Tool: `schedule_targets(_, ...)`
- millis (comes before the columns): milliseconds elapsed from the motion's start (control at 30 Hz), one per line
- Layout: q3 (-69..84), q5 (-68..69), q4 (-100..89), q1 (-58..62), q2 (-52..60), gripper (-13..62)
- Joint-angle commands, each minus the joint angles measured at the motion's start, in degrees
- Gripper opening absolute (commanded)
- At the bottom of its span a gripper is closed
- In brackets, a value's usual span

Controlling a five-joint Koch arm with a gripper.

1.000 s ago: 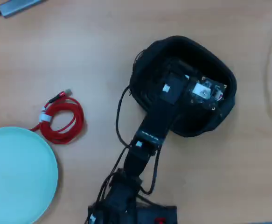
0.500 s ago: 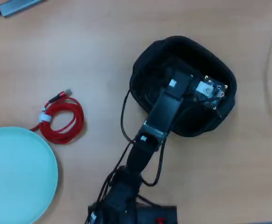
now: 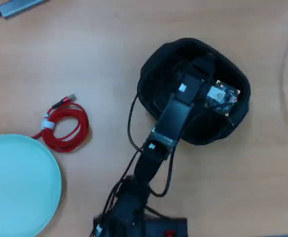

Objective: Put a black charging cable in a black bowl and put a red charging cable in a green bowl

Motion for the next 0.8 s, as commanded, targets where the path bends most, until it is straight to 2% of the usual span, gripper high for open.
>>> schedule_targets(0, -1.49, -0.35, 0.35, 0.0, 0.88, 57.9)
schedule_targets(200, -1.76, -0.35, 1.14, -0.7, 2.11, 57.8)
schedule_targets(533, -1.49, -0.18, 3.43, -7.82, 16.08, 57.9)
schedule_targets(767, -1.49, -0.18, 5.45, -8.96, 17.05, 57.9)
